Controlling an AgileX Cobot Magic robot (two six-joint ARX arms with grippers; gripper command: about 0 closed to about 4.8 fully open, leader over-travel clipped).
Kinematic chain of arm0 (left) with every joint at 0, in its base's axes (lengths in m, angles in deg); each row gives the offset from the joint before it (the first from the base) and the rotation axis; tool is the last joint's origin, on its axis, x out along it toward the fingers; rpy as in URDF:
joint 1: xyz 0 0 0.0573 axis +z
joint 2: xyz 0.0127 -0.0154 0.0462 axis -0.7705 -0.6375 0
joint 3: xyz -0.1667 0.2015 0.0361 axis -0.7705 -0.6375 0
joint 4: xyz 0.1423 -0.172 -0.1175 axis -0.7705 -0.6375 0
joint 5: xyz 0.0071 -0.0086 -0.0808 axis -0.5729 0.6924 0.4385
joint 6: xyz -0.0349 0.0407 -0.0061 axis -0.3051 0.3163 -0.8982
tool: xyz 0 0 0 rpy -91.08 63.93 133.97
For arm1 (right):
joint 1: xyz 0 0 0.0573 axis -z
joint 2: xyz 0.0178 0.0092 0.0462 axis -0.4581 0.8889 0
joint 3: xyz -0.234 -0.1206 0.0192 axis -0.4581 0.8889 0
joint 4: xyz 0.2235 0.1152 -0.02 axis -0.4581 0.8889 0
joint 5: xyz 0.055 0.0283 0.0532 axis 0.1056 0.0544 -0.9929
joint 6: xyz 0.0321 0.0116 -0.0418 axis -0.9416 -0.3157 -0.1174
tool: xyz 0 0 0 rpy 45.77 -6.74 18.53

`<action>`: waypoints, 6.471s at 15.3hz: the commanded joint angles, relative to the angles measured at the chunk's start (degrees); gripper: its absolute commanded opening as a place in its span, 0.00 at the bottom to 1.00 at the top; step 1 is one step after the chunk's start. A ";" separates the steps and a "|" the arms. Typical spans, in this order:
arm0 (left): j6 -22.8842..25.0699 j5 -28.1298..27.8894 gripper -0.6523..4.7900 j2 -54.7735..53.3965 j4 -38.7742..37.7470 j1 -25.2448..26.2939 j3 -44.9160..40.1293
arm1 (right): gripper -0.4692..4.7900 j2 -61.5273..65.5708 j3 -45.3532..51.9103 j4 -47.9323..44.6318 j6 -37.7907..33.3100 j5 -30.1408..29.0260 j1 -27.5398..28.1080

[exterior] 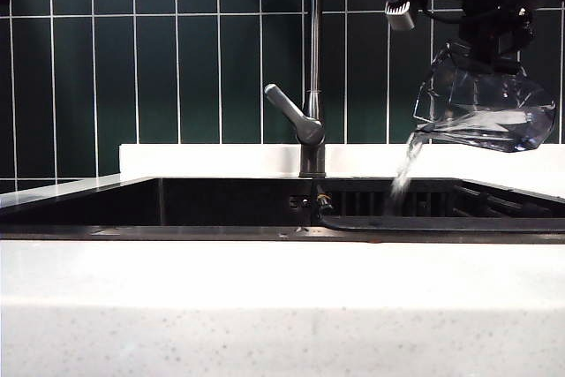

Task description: Pick up the mug next to the sink, go to the faucet to get some water, pour the water into the sink, and finally put the mug back to its place.

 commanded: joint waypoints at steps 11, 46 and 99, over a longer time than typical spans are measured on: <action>-4.17 0.52 0.11 0.22 -0.66 -0.09 0.11 | 0.08 -0.46 -0.46 -8.15 13.60 12.96 -7.19; 10.49 1.44 0.12 11.89 -16.63 27.30 1.55 | 0.08 -9.53 1.40 -24.39 -35.01 -13.14 -2.23; -75.97 -51.49 0.11 68.81 61.92 -5.31 -41.62 | 0.08 -74.31 39.12 -13.05 -53.57 -7.26 -6.80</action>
